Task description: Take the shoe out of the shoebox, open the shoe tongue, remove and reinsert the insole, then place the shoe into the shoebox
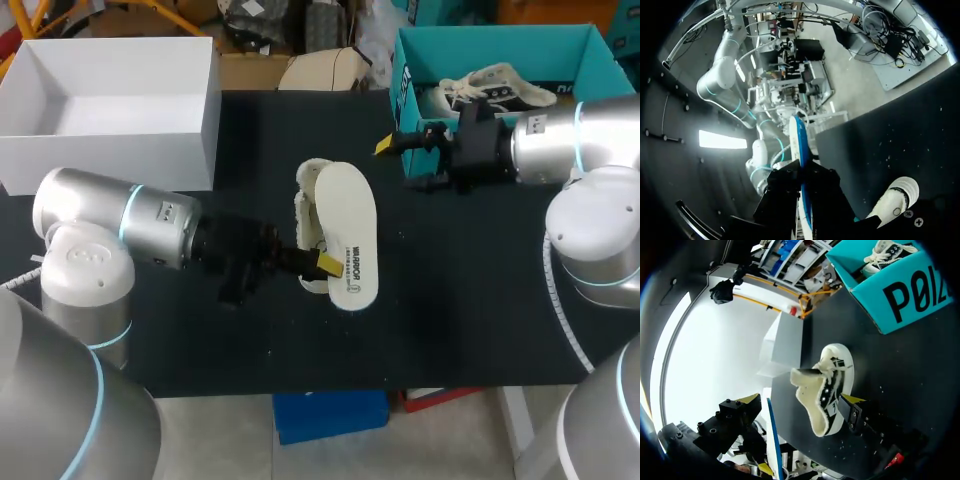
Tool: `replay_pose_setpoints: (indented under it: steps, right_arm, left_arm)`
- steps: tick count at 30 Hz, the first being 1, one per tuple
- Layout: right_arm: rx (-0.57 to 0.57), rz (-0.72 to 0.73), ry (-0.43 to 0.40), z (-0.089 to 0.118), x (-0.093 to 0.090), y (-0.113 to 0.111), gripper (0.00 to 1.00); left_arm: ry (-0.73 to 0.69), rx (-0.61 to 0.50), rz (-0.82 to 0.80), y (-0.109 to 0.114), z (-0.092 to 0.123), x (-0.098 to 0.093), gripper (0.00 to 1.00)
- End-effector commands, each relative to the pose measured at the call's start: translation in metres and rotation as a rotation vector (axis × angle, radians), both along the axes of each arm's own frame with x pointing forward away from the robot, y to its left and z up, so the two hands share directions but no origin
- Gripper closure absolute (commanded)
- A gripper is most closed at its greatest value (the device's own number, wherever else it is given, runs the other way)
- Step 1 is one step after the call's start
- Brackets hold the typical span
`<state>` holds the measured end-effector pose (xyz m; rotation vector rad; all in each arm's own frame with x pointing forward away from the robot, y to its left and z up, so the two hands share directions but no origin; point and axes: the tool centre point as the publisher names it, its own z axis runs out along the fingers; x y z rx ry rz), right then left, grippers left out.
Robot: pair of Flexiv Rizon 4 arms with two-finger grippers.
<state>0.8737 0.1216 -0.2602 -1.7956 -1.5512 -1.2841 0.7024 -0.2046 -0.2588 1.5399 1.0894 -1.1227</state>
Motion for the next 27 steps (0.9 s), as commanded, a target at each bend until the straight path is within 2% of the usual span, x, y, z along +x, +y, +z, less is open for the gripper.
replay_pose_setpoints:
  steps: [1, 8, 22, 27]
  right_arm:
    - [0.001, -0.002, -0.001, -0.001, 0.000, 0.001, 0.00]
    - [0.001, -0.002, -0.001, -0.001, 0.000, 0.001, 0.00]
    - [0.001, -0.002, -0.001, -0.001, 0.000, 0.001, 0.00]
    - [0.116, 0.092, -0.005, 0.000, -0.015, -0.001, 0.00]
  left_arm:
    - [-0.004, 0.007, -0.016, 0.005, 0.001, 0.014, 1.00]
    - [-0.033, 0.001, -0.017, 0.014, 0.004, 0.027, 1.00]
    - [-0.039, 0.015, -0.010, 0.016, 0.005, 0.029, 1.00]
    - [-0.039, 0.015, -0.010, 0.016, 0.005, 0.029, 1.00]
